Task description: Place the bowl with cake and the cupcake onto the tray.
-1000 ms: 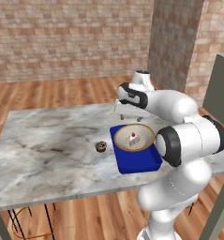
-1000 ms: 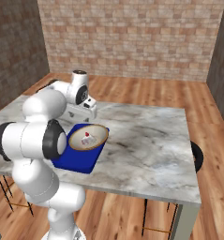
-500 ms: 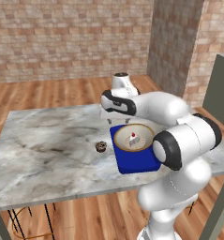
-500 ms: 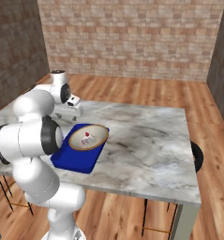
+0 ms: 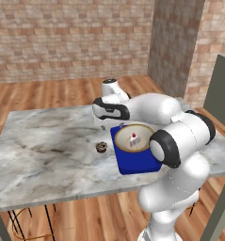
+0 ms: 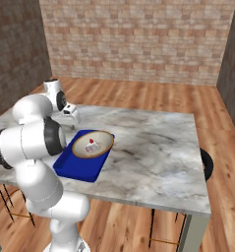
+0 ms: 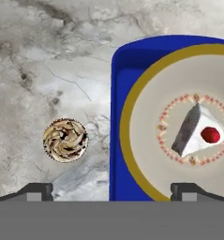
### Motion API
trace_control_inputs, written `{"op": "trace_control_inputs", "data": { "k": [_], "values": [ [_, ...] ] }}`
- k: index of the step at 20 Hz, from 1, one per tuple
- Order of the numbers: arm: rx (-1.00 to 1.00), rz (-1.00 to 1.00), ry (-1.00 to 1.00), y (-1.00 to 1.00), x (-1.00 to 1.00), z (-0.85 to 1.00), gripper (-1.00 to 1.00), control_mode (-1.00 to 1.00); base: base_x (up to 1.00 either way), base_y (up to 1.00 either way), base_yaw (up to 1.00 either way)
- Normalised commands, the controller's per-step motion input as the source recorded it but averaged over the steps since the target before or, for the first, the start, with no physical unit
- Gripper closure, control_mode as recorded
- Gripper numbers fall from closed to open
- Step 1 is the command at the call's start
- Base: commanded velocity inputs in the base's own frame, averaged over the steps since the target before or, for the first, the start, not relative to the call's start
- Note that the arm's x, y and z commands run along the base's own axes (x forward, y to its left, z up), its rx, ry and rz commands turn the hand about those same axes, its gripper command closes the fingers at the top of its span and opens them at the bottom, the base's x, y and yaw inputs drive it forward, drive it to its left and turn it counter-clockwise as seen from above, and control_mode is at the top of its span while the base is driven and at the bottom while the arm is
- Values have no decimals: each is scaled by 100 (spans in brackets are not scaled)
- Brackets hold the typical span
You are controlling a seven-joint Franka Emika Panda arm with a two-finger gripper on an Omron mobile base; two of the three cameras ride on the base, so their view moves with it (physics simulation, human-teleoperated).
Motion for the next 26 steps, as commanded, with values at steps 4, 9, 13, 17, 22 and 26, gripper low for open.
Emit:
{"op": "trace_control_inputs", "data": {
  "k": [4,9,13,17,22,26],
  "values": [
    [-1,5,4,27,0,-35,-100,-100,0,0,0],
    [-1,4,4,28,0,-35,-100,-100,0,0,0],
    [-1,4,3,22,0,-36,-100,-100,0,0,0],
    [0,4,3,13,0,-38,-100,-100,0,0,0],
    [-2,5,3,6,3,-34,-100,-100,0,0,0],
    [-5,4,2,0,19,-24,-100,-100,0,0,0]
  ]
}}
